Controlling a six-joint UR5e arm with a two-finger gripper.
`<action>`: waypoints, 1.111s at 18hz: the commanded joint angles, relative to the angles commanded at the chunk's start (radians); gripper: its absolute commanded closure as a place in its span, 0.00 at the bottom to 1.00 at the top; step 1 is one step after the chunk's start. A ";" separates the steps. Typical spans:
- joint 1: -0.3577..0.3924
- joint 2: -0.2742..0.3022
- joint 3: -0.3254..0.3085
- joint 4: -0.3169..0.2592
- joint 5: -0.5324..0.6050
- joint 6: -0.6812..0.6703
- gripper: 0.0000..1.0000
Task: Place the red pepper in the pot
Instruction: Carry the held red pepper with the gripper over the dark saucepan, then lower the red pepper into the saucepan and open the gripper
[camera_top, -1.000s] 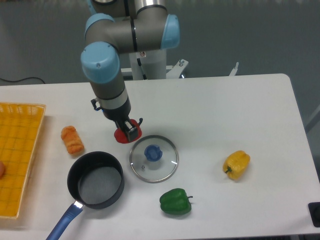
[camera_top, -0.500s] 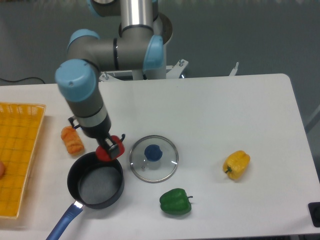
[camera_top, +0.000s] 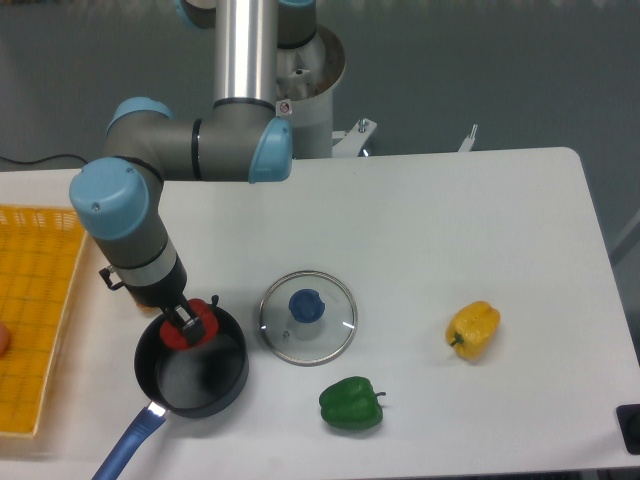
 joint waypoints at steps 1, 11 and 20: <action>-0.003 -0.008 0.002 0.008 0.008 -0.002 0.52; -0.012 -0.077 0.023 0.049 0.040 -0.012 0.52; -0.012 -0.100 0.023 0.069 0.043 -0.011 0.52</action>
